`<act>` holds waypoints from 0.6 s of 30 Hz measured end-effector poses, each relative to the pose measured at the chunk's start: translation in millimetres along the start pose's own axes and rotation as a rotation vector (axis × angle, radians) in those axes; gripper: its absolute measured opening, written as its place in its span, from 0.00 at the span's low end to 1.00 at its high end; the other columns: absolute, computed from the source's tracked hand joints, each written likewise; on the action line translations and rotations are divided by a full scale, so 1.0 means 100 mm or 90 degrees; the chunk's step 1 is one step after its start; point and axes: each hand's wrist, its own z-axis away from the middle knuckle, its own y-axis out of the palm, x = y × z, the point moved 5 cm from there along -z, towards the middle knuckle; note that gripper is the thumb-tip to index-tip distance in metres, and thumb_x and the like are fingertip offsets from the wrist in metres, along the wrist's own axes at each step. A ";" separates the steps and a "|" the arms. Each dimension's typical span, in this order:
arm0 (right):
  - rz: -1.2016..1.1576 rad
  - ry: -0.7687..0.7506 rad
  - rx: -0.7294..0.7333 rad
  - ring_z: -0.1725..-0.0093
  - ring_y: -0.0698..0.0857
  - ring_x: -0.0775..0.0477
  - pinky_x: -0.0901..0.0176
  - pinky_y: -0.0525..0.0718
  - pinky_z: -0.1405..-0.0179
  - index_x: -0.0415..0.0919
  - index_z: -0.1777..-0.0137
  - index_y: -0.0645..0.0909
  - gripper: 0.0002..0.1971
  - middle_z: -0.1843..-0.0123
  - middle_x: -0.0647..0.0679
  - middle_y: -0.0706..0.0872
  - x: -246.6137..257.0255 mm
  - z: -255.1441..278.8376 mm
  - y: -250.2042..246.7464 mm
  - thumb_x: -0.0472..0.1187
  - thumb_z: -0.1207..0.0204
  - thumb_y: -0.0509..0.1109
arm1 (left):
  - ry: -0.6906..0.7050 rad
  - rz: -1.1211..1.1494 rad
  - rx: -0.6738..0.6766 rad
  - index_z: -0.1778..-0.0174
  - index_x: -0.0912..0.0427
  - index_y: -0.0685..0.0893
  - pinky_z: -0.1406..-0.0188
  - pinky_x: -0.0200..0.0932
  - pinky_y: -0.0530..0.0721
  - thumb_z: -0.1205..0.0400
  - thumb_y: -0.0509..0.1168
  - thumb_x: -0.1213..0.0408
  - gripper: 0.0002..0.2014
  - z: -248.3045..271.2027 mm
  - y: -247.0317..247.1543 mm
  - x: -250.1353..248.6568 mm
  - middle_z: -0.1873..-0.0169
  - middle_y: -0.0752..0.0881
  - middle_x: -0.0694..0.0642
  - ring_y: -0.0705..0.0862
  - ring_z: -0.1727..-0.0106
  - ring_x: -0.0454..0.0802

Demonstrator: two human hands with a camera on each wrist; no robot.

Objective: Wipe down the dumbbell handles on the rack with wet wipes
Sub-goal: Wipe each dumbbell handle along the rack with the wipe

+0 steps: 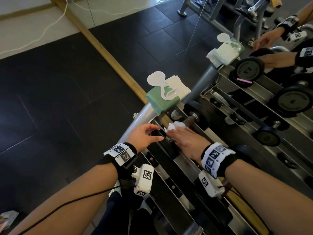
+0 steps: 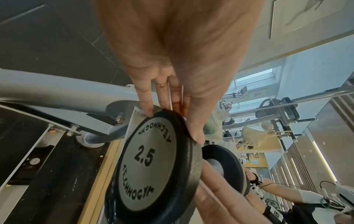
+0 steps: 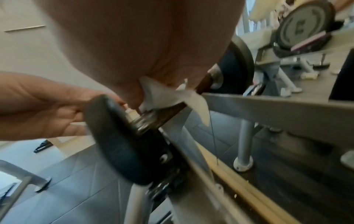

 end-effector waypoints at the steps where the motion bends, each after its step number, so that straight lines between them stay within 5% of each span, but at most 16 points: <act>1: -0.003 0.015 -0.018 0.20 0.68 0.48 0.45 0.62 0.17 0.53 0.19 0.64 0.30 0.21 0.51 0.71 -0.06 -0.02 -0.07 0.30 0.19 0.59 | 0.000 -0.006 0.002 0.36 0.49 0.85 0.24 0.55 0.76 0.26 0.79 0.62 0.22 0.00 0.00 0.00 0.36 0.87 0.49 0.82 0.30 0.47; 3: -0.032 0.083 -0.031 0.19 0.68 0.47 0.46 0.64 0.17 0.52 0.18 0.63 0.33 0.19 0.49 0.69 -0.22 -0.08 -0.21 0.26 0.20 0.60 | 0.000 -0.025 0.003 0.37 0.46 0.85 0.23 0.52 0.75 0.26 0.79 0.60 0.21 -0.01 -0.01 0.01 0.34 0.85 0.48 0.80 0.29 0.46; 5: -0.042 0.126 -0.015 0.13 0.55 0.49 0.53 0.52 0.14 0.47 0.14 0.58 0.32 0.13 0.49 0.60 -0.32 -0.11 -0.25 0.28 0.16 0.57 | 0.004 -0.047 0.002 0.38 0.44 0.85 0.24 0.49 0.74 0.26 0.79 0.57 0.21 -0.02 -0.02 0.00 0.34 0.84 0.47 0.80 0.29 0.45; 8: -0.065 0.130 -0.018 0.12 0.45 0.48 0.48 0.48 0.13 0.45 0.13 0.54 0.31 0.11 0.50 0.53 -0.26 -0.06 -0.12 0.30 0.14 0.55 | 0.010 -0.056 0.015 0.40 0.43 0.85 0.24 0.54 0.75 0.26 0.79 0.58 0.19 -0.04 -0.02 -0.02 0.37 0.86 0.47 0.82 0.31 0.46; 14: -0.046 0.012 0.008 0.12 0.45 0.49 0.52 0.47 0.14 0.50 0.13 0.51 0.36 0.11 0.55 0.52 -0.08 0.13 0.23 0.28 0.17 0.58 | 0.005 -0.081 0.043 0.46 0.44 0.87 0.35 0.59 0.85 0.27 0.80 0.59 0.15 -0.08 -0.05 -0.05 0.46 0.91 0.49 0.89 0.43 0.49; 18: -0.064 0.078 -0.057 0.12 0.49 0.48 0.58 0.45 0.16 0.45 0.13 0.54 0.34 0.11 0.48 0.54 -0.29 0.01 0.01 0.26 0.17 0.56 | -0.001 -0.108 0.046 0.45 0.46 0.87 0.42 0.61 0.88 0.27 0.80 0.57 0.16 -0.12 -0.07 -0.06 0.47 0.90 0.51 0.91 0.46 0.52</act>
